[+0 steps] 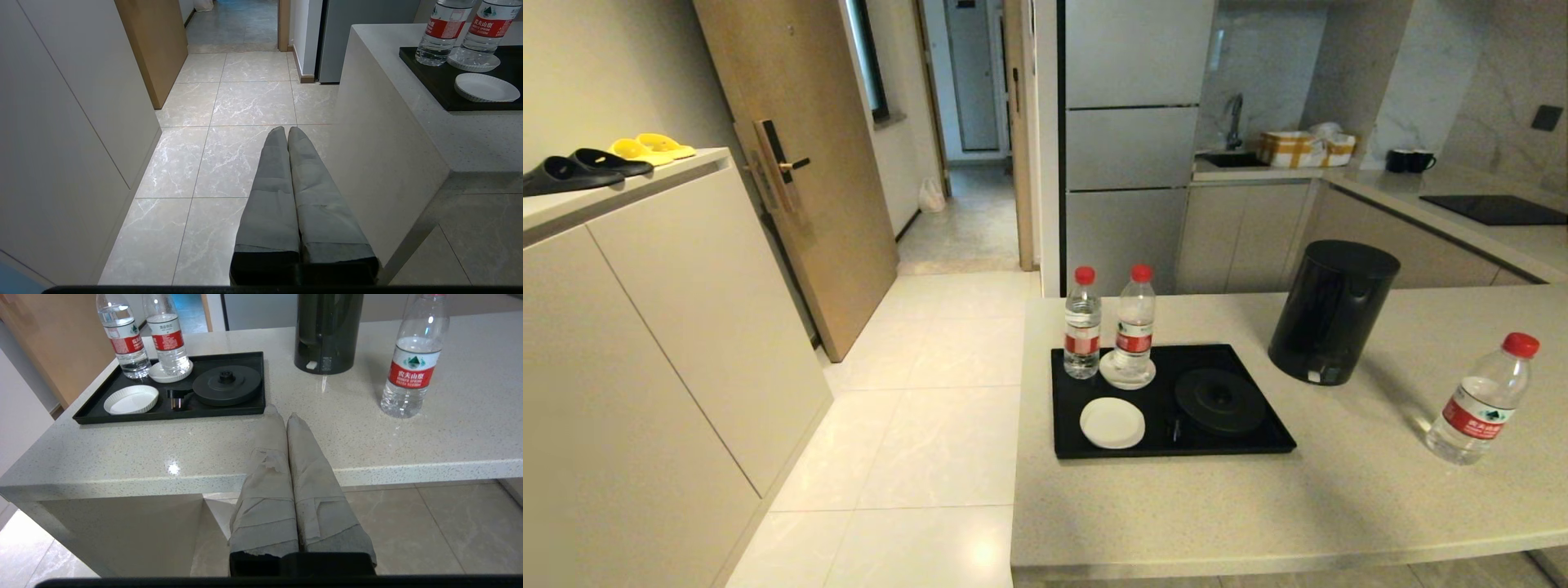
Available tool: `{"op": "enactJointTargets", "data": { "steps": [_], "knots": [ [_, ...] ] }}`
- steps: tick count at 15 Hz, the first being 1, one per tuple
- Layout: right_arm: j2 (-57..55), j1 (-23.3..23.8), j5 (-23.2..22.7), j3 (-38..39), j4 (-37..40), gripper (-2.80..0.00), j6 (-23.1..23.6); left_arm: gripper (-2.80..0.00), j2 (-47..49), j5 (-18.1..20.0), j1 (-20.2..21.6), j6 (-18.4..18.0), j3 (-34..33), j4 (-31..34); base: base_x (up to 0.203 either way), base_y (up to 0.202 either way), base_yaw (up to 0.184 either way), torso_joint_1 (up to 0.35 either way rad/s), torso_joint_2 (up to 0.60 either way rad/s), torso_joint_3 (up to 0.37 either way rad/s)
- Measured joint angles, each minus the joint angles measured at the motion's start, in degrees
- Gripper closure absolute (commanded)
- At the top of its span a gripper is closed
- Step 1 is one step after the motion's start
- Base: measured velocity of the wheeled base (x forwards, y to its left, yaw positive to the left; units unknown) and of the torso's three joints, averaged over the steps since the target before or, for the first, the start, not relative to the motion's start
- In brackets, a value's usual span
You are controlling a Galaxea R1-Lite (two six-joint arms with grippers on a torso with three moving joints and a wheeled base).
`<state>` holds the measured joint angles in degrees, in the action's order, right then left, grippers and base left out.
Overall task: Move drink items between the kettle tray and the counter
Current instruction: Return the bottled water to its original position
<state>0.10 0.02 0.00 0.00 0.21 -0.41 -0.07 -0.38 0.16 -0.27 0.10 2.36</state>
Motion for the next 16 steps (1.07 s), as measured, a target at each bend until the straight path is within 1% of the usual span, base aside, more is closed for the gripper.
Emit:
{"op": "enactJointTargets", "data": {
  "steps": [6, 8, 10, 12, 14, 16],
  "knots": [
    [0.0, 0.0, 0.0, -0.1, 0.5, 0.00, 0.1, 0.00, 0.0, 0.0, 0.0, 0.0, 0.0, 0.0, 0.000, 0.000, 0.000, 0.000, 0.00, 0.000],
    [-0.2, 0.0, 0.1, -1.4, 0.8, 0.00, -0.1, 0.00, 0.0, 0.0, 0.0, 0.0, 0.0, 0.0, 0.000, 0.000, 0.000, 0.000, 0.00, 0.000],
    [-2.2, 0.0, 0.1, -6.9, 2.2, 0.00, -2.3, 0.00, 0.0, 0.0, 0.0, 0.0, 0.0, 0.0, 0.000, 0.000, 0.000, 0.000, 0.00, 0.000],
    [-6.5, 0.0, 0.1, -15.4, 5.1, 0.00, -5.6, 0.00, 0.0, 0.0, 0.0, 0.0, 0.0, 0.0, 0.000, 0.000, 0.000, 0.000, 0.00, 0.000],
    [-11.6, 0.0, -0.3, -24.9, 11.3, 0.00, -7.8, 0.00, 0.0, 0.0, 0.0, 0.0, 0.0, 0.0, 0.000, 0.000, 0.000, 0.000, 0.00, 0.000],
    [-17.0, 0.0, -1.9, -33.5, 21.9, 0.00, -8.6, 0.00, 0.0, 0.0, 0.0, 0.0, 0.0, 0.0, 0.000, 0.000, 0.000, 0.000, 0.00, 0.000]
  ]
}}
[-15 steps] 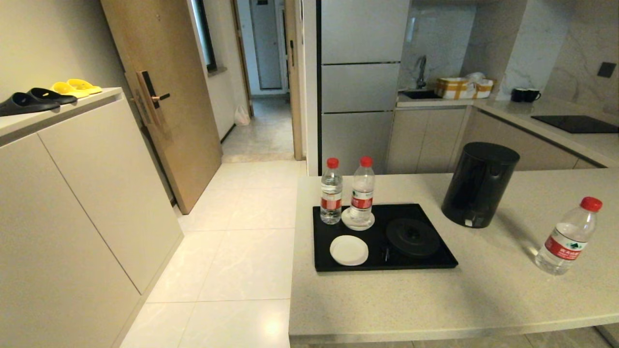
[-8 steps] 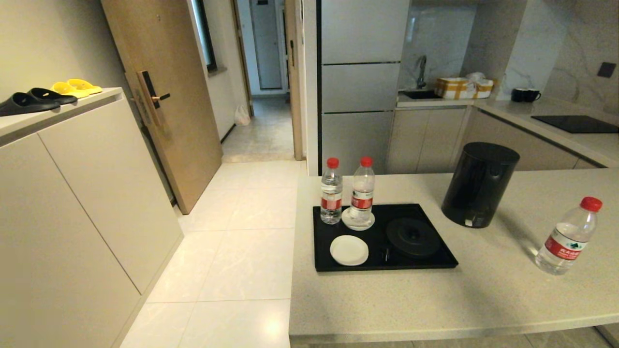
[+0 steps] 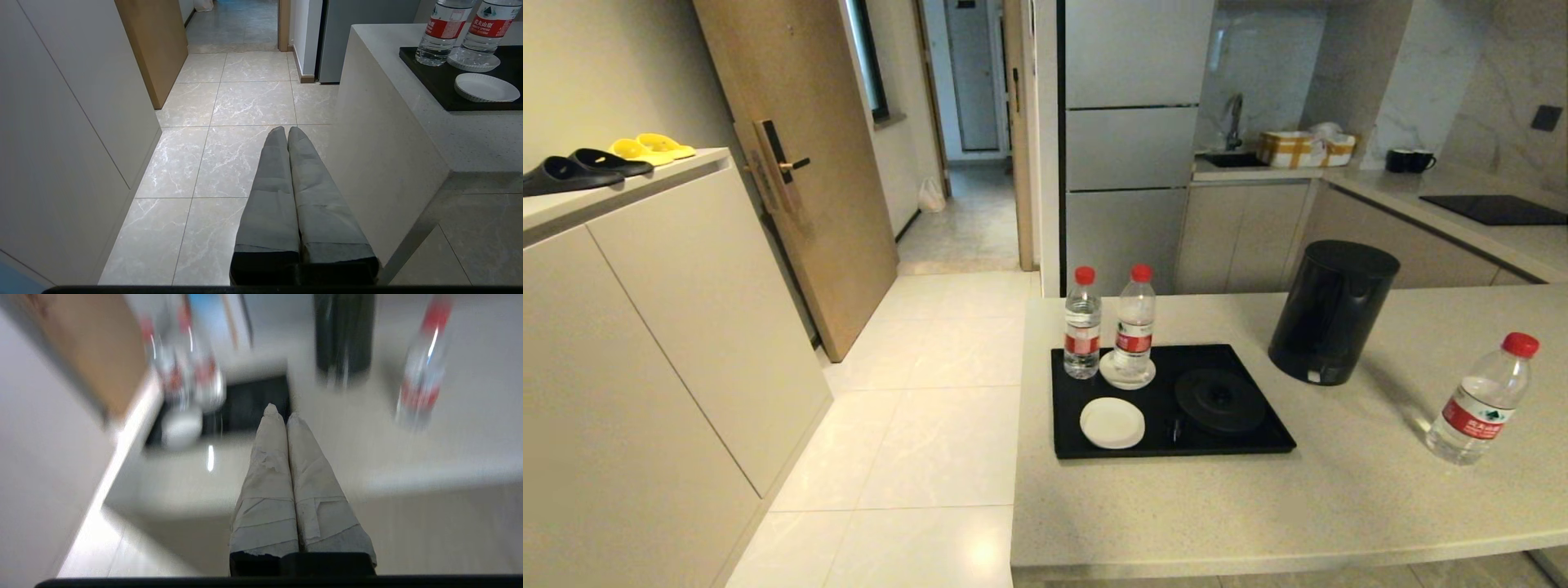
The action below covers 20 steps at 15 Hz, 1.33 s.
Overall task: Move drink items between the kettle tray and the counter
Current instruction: Return the bottled water to its original position
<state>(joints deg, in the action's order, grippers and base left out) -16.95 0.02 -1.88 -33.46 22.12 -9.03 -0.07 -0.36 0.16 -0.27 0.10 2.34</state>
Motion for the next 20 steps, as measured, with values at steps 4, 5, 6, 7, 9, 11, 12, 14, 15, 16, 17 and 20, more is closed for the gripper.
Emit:
{"op": "enactJointTargets", "data": {
  "steps": [4, 5, 6, 7, 9, 11, 12, 14, 15, 16, 17, 20],
  "knots": [
    [-14.5, 0.0, -1.6, -4.3, 12.6, 0.00, -0.7, 0.00, 0.0, 0.0, 0.0, 0.0, 0.0, 0.0, 0.000, 0.000, 0.000, 0.000, 0.00, 0.000],
    [-17.9, 0.0, -1.6, -2.4, 9.7, 0.00, -0.9, 0.00, 0.0, 0.0, 0.0, 0.0, 0.0, 0.0, 0.000, 0.000, 0.000, 0.000, 0.00, 0.000],
    [-21.6, 0.0, -1.5, 0.2, 3.9, 0.00, -1.1, 0.00, 0.0, 0.0, 0.0, 0.0, 0.0, 0.0, 0.000, 0.000, 0.000, 0.000, 0.00, 0.000],
    [-25.2, 0.0, -1.4, 2.7, -3.7, 0.00, -1.6, 0.00, 0.0, 0.0, 0.0, 0.0, 0.0, 0.0, 0.000, 0.000, 0.000, 0.000, 0.00, 0.000],
    [-31.1, 0.0, -1.6, 5.7, -17.0, 0.00, -3.9, 0.00, 0.0, 0.0, 0.0, 0.0, 0.0, 0.0, 0.000, 0.000, 0.000, 0.000, 0.00, 0.000],
    [-36.4, 0.0, -1.6, 6.9, -24.0, 0.00, -4.3, 0.00, 0.0, 0.0, 0.0, 0.0, 0.0, 0.0, 0.000, 0.000, 0.000, 0.000, 0.00, 0.000],
    [-39.5, 0.0, -1.5, 7.8, -26.8, 0.00, -4.4, 0.00, 0.0, 0.0, 0.0, 0.0, 0.0, 0.0, 0.000, 0.000, 0.000, 0.000, 0.00, 0.000],
    [-46.4, 0.2, -0.9, 11.3, -35.8, 0.00, -4.6, 0.00, 0.0, 0.0, 0.0, 0.0, 0.0, 0.0, 0.000, 0.000, 0.000, 0.000, 0.00, 0.000],
    [-49.9, 0.2, 0.2, 13.2, -41.3, 0.00, -4.6, 0.00, 0.0, 0.0, 0.0, 0.0, 0.0, 0.0, 0.000, 0.000, 0.000, 0.000, 0.00, 0.000],
    [-54.0, 0.3, 1.8, 15.3, -47.9, 0.00, -4.6, 0.00, 0.0, 0.0, 0.0, 0.0, 0.0, 0.0, 0.000, 0.000, 0.000, 0.000, 0.00, 0.000],
    [-58.4, 0.4, 3.9, 17.7, -55.1, 0.00, -4.8, 0.00, 0.0, 0.0, 0.0, 0.0, 0.0, 0.0, 0.000, 0.000, 0.000, 0.000, 0.00, 0.000],
    [-71.1, 0.6, 11.8, 24.6, -78.6, 0.00, -7.5, 0.00, 0.0, 0.0, 0.0, 0.0, 0.0, 0.0, 0.000, 0.000, 0.000, 0.000, 0.00, 0.000]
  ]
}}
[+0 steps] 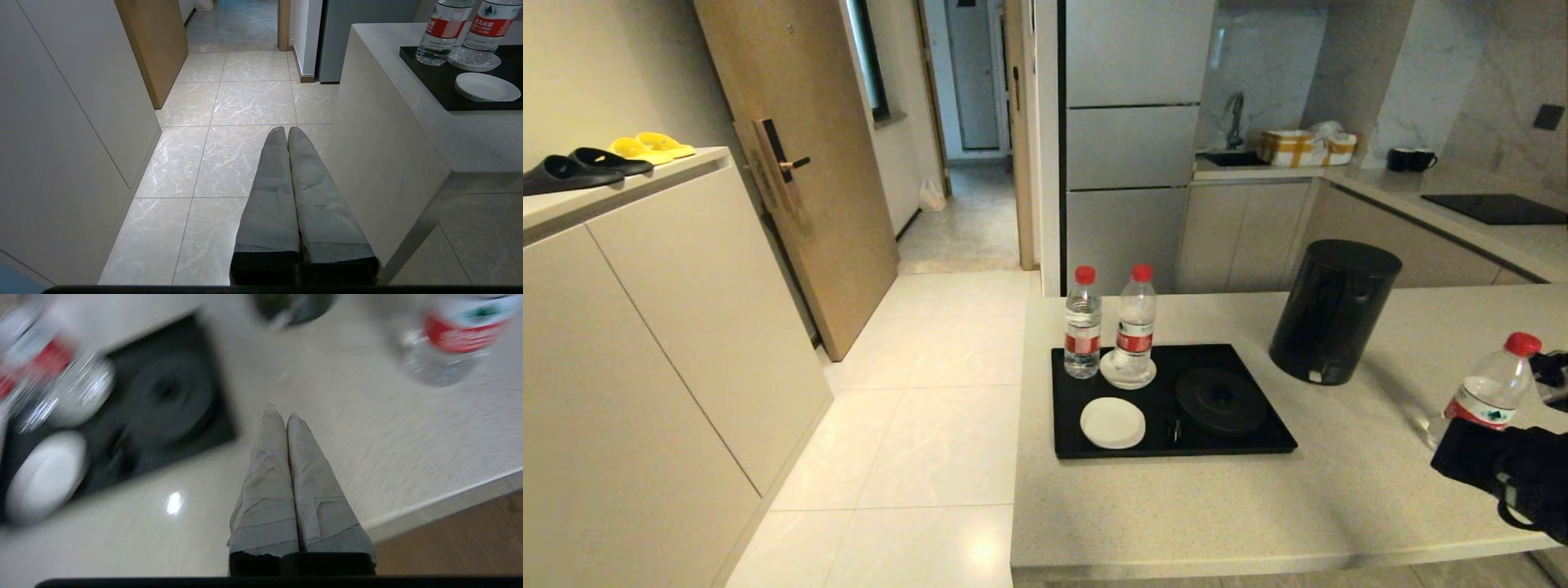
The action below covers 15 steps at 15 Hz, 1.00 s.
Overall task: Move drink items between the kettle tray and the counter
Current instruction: Return the bottled water to its original position
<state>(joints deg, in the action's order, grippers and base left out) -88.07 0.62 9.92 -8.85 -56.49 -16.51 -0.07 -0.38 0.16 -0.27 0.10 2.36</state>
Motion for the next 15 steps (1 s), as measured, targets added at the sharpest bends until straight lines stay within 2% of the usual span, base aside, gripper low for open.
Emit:
{"op": "enactJointTargets", "data": {
  "steps": [1, 2, 5, 9, 11, 15],
  "knots": [
    [-3.7, 0.1, 3.4, 1.6, -6.6, 0.00, -0.7, 0.00, 0.0, 0.0, 0.0, 0.0, 0.0, 0.0, 0.000, 0.000, 0.000, 0.000, 0.00, 0.000],
    [-7.3, 0.3, 7.2, 2.7, -12.8, -2.80, -1.0, 0.00, 0.0, 0.0, 0.0, 0.0, 0.0, 0.0, 0.000, 0.000, 0.000, 0.000, 0.00, 0.000],
    [-15.3, 1.1, 18.9, 3.8, -25.3, -2.80, -1.1, 0.00, 0.0, 0.0, 0.0, 0.0, 0.0, 0.0, 0.000, 0.000, 0.000, 0.000, 0.00, 0.000],
    [-23.3, 1.3, 30.3, 3.8, -30.5, -2.80, 0.2, 0.00, 0.0, 0.0, 0.0, 0.0, 0.0, 0.0, 0.000, 0.000, 0.000, 0.000, 0.00, 0.000],
    [-26.1, 1.4, 33.7, 3.9, -30.7, -2.80, 1.3, 0.00, 0.0, 0.0, 0.0, 0.0, 0.0, 0.0, 0.000, 0.000, 0.000, 0.000, 0.00, 0.000],
    [-28.4, 3.0, 34.2, 3.4, -30.7, -2.80, 2.6, 0.00, 0.0, 0.0, 0.0, 0.0, 0.0, 0.0, 0.000, 0.000, 0.000, 0.000, 0.00, 0.000]
  ]
}}
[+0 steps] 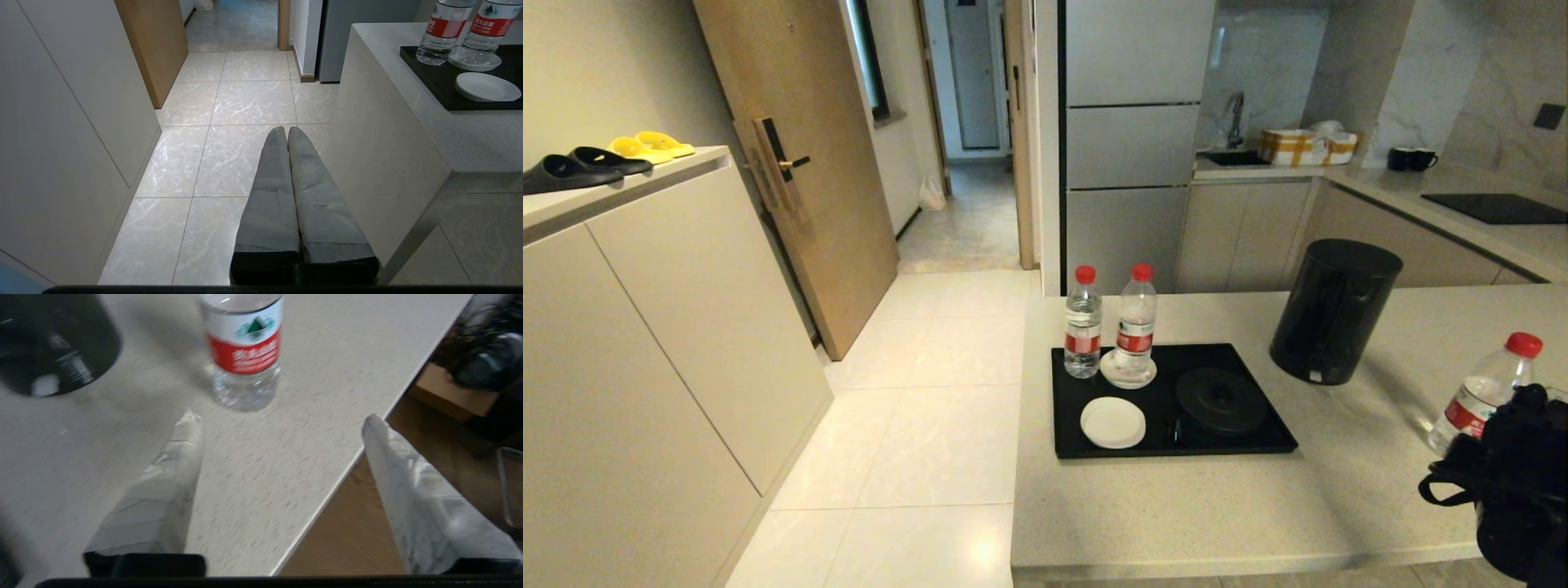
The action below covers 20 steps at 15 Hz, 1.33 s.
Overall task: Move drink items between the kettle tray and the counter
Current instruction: Return the bottled water to its original position
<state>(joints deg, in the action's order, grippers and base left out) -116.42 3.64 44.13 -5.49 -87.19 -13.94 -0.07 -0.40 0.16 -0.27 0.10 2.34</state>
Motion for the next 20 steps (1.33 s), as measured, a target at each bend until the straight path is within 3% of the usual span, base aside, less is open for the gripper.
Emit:
{"op": "enactJointTargets", "data": {
  "steps": [7, 15, 20],
  "knots": [
    [-0.8, 7.9, 0.0, -4.8, 0.0, -2.80, 3.0, 0.00, 0.0, 0.0, 0.0, 0.0, 0.0, 0.0, 0.000, 0.000, 0.000, 0.000, 0.00, 0.000],
    [-7.9, 9.6, -0.3, -11.2, 0.0, -2.80, 2.2, 0.00, 0.0, 0.0, 0.0, 0.0, 0.0, 0.0, 0.000, 0.000, 0.000, 0.000, 0.00, 0.000],
    [-12.8, 10.6, -4.3, -17.3, 0.0, -2.80, 2.6, 0.00, 0.0, 0.0, 0.0, 0.0, 0.0, 0.0, 0.000, 0.000, 0.000, 0.000, 0.00, 0.000]
  ]
}}
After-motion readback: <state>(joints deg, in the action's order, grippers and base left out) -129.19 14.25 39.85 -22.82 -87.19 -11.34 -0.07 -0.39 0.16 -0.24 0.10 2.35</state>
